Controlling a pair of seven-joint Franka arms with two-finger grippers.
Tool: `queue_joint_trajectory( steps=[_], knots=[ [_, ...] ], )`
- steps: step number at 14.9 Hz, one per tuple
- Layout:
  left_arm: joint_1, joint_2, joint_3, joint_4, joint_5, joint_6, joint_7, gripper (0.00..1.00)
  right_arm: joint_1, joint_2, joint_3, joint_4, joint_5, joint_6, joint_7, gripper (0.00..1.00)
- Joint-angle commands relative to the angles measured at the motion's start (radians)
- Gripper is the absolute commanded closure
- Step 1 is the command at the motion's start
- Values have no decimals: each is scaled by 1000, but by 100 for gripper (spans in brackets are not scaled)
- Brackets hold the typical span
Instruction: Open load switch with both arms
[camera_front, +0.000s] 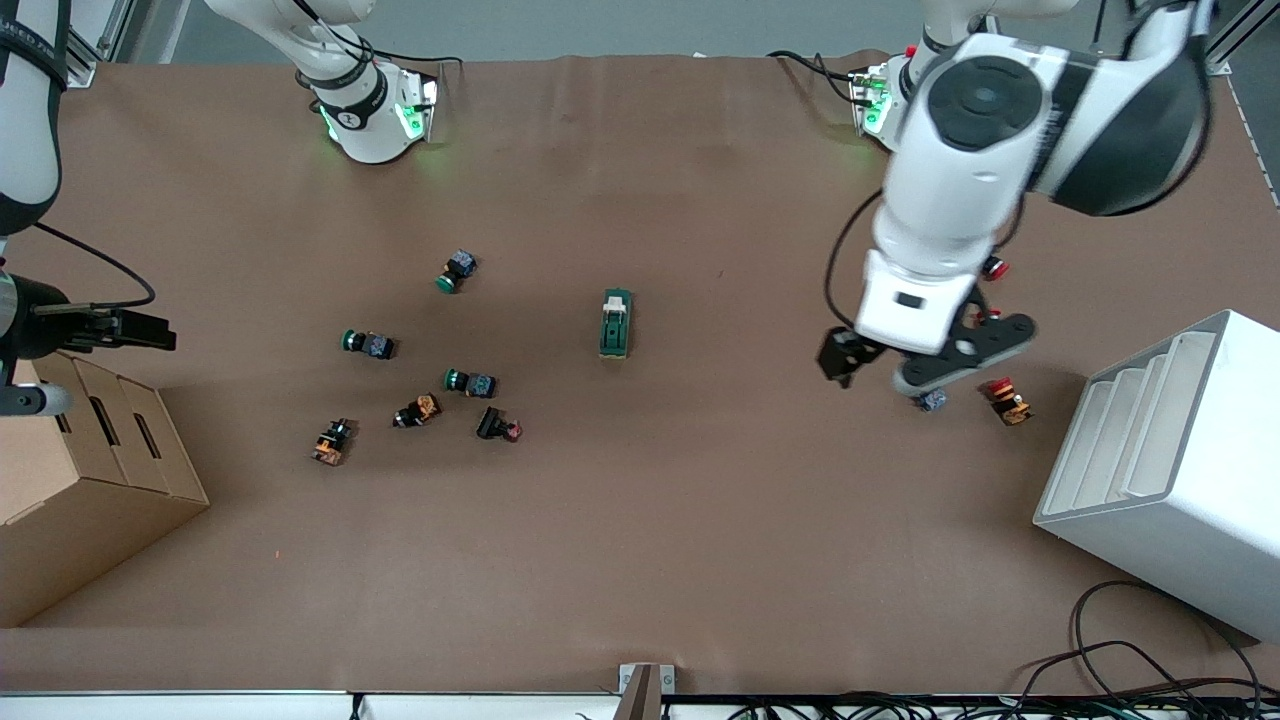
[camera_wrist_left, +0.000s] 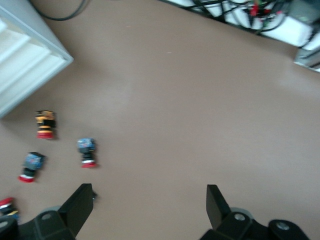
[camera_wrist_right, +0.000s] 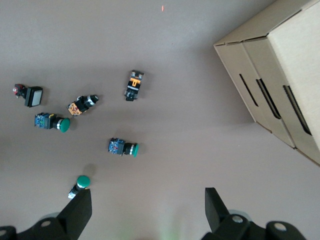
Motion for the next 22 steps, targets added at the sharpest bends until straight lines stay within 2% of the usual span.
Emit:
queue_joint_trajectory(
  steps=[1, 3, 6, 7, 9, 11, 13, 17, 19, 22],
  knots=[
    [41, -39, 1, 12, -28, -57, 116, 0, -8, -48, 15, -5, -4, -34, -6, 0],
    [57, -80, 67, 9, -74, -84, 211, 0, 16, -77, 15, -13, -16, -37, 0, 0],
    [168, -139, 99, 3, -244, -104, 413, 0, 33, -101, 9, -18, -15, -66, 8, 0],
    [169, -153, 145, 2, -282, -113, 472, 0, 29, -103, 8, -18, -12, -66, 8, 0],
    [163, -174, 219, 2, -327, -178, 555, 0, 13, -126, 8, -39, -2, -65, 8, 0],
    [165, -202, 260, -1, -326, -230, 665, 0, 15, -161, 8, -79, -2, -53, 8, 0],
    [166, -252, 264, -41, -316, -253, 712, 0, 15, -195, 8, -109, -2, -54, 8, 0],
    [156, -384, 264, -196, -318, -242, 719, 0, 16, -328, 9, -250, -2, -8, 7, 0],
    [114, -413, 264, -227, -316, -241, 727, 0, 16, -387, 9, -306, -2, 6, 7, 0],
    [96, -433, 258, -244, -315, -244, 729, 0, 18, -420, 12, -314, -1, 0, 8, 0]
  ],
)
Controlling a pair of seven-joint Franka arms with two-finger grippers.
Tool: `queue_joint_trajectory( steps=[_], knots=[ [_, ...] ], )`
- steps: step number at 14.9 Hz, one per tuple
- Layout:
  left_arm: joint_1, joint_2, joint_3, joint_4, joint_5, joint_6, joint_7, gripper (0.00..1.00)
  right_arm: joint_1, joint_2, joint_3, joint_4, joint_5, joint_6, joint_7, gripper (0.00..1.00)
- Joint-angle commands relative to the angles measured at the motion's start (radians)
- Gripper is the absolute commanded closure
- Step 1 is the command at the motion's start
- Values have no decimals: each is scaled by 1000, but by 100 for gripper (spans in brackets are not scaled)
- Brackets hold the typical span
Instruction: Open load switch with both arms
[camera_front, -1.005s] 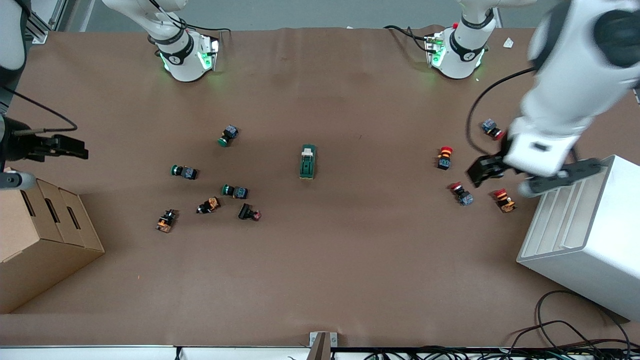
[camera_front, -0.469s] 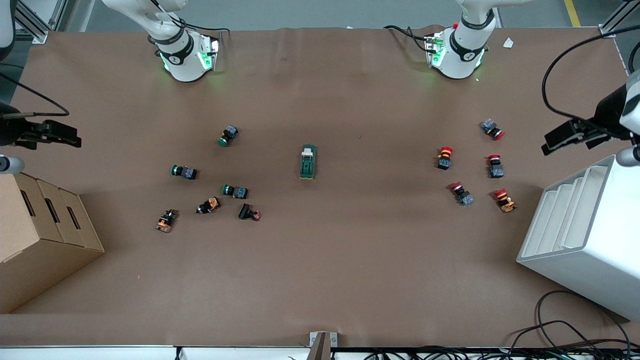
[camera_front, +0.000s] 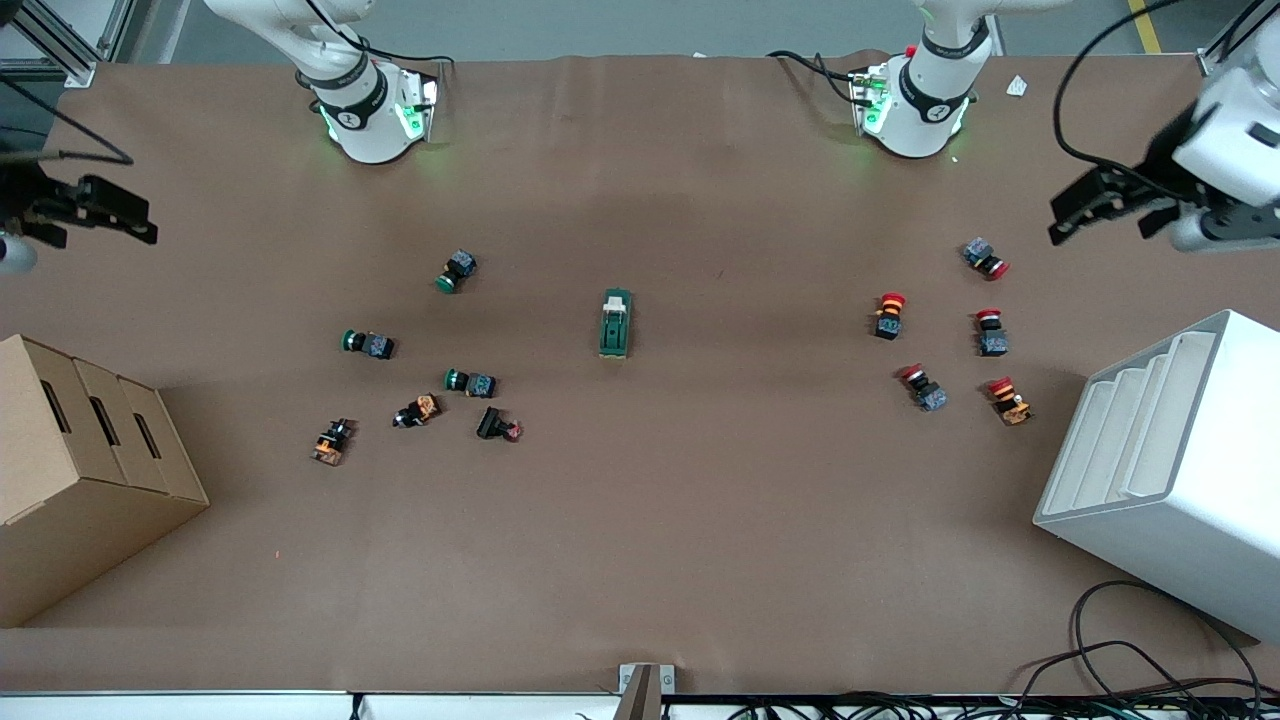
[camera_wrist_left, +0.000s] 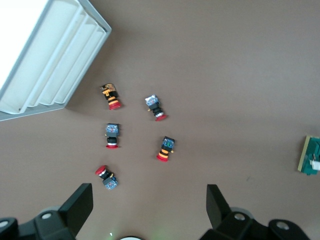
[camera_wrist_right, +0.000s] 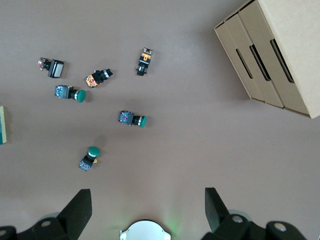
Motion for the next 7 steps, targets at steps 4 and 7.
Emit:
queue_joint_trajectory(
  steps=[4, 7],
  knots=[
    [-2, -27, -10, -36, 5, 11, 25, 0, -7, -86, 5, -59, 19, 27, 5, 0],
    [7, -25, -2, -28, 25, 19, 35, 0, -8, -83, 3, -59, 29, 29, 7, 0]
  ],
)
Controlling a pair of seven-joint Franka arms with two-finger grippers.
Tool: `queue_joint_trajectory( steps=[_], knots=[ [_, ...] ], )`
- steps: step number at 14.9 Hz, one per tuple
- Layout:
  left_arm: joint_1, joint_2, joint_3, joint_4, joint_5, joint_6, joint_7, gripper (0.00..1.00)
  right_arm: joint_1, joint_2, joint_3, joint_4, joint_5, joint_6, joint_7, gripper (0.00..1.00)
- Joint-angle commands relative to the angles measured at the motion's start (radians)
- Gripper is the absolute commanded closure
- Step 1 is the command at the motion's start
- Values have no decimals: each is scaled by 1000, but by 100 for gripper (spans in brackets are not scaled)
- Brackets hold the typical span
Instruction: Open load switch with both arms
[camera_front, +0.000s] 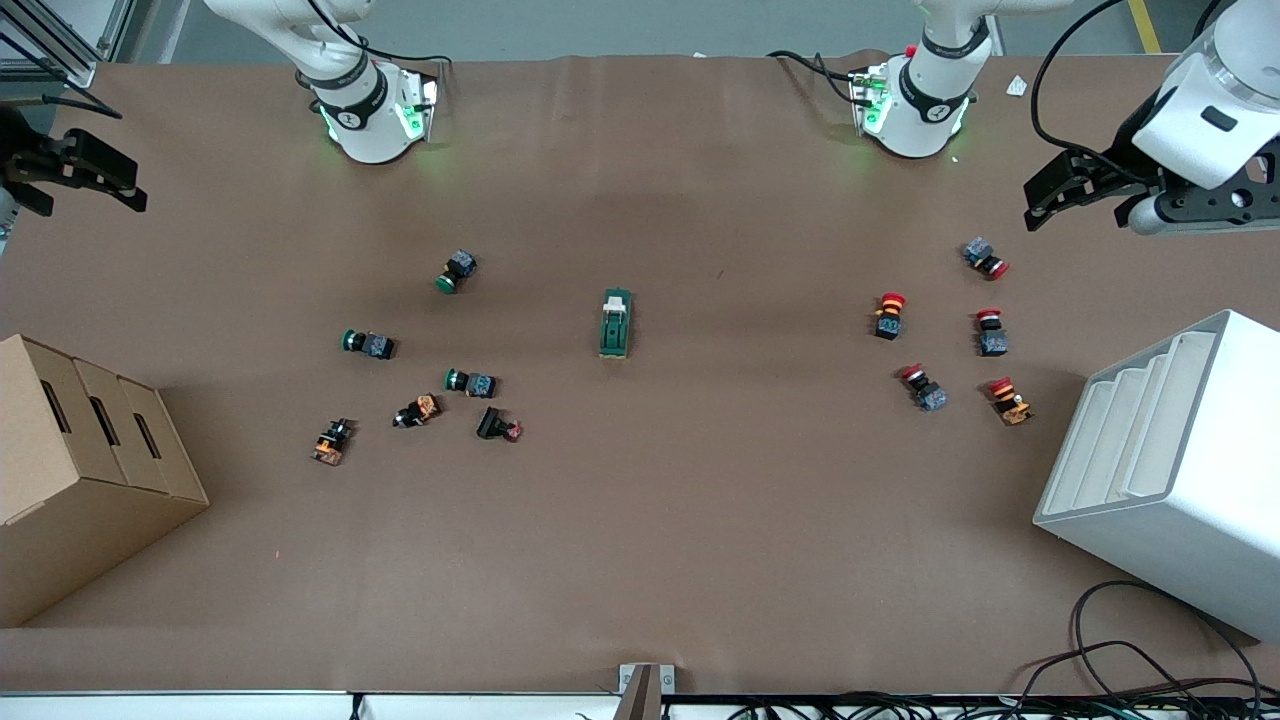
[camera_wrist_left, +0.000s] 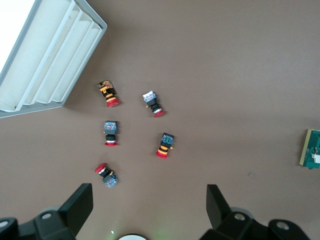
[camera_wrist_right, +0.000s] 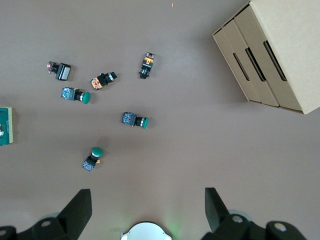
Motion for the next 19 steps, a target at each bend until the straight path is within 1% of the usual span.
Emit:
queue_joint_trajectory(
  steps=[1, 4, 8, 12, 19],
  knots=[
    [12, -9, 6, -4, 17, 12, 55, 0, -10, -26, 1, -37, 44, 16, 8, 0],
    [13, -4, 6, -3, 16, 12, 72, 0, -16, -26, -1, -37, 52, 12, 10, 0],
    [24, 32, 14, 62, 10, 1, 80, 0, -15, -26, -2, -37, 52, 10, 15, 0],
    [33, 33, 17, 69, 14, 0, 115, 0, -11, -25, -2, -37, 47, 16, 11, 0],
    [33, 34, 15, 69, 16, -23, 117, 0, -8, -25, -1, -37, 41, 16, 13, 0]
  ],
)
